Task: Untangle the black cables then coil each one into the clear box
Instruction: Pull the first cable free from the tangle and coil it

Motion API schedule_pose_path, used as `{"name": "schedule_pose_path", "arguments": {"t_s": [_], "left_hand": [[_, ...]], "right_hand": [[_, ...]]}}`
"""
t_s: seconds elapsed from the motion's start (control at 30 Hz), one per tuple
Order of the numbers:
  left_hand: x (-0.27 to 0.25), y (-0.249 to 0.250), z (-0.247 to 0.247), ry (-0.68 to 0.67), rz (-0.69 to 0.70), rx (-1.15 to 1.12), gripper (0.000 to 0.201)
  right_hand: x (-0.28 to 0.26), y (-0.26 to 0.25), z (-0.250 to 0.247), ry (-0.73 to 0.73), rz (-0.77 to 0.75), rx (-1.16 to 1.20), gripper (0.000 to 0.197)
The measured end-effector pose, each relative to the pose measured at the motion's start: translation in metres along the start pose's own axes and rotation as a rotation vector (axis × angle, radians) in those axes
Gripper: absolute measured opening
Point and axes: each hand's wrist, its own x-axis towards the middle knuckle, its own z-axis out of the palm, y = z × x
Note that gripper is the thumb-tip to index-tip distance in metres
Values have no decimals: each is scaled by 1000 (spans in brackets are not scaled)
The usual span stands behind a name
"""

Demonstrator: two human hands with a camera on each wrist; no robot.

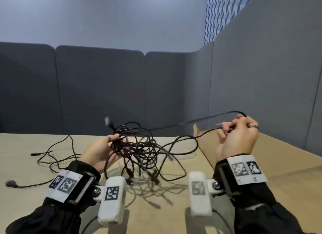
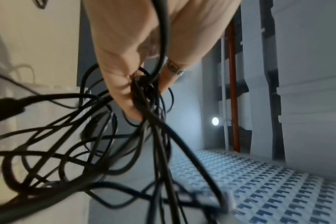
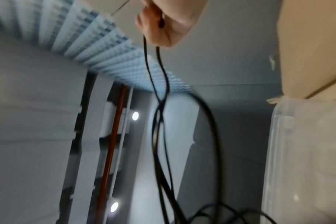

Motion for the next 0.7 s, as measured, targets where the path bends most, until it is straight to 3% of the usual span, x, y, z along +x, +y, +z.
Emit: {"name": "schedule_pose_path", "arguments": {"t_s": [0.1,0.2,0.33,0.4,0.47,0.5,0.57,0.63,0.7], "left_hand": [[2,2,-4,83,98,206,9],[-1,0,-4,64,96,483,8],[-22,17,-8,70,59,992,37],[-36,33,-2,163,155,1394,54],[-38,43,8,260,354,1783,70],[-35,45,16,228,470,1848,74],[-32,40,37,-80,530,1726,81],[-26,24,58,-398,326,1533,81],[-15,4,65,-584,194,1588,51]], "right_hand": [[6,0,-2,-12,37,-137,19],[-2,11,-1,-322,88,-523,19],[-11,14,2,-613,126,-694,21],[-12,11,3,-662,124,-710,22],[-13,8,4,-713,125,-683,23],[-14,7,4,-746,138,-648,23],[-17,4,5,-812,166,-567,22],[-20,2,6,-840,168,-472,21],[-19,2,7,-791,120,-371,20]]}}
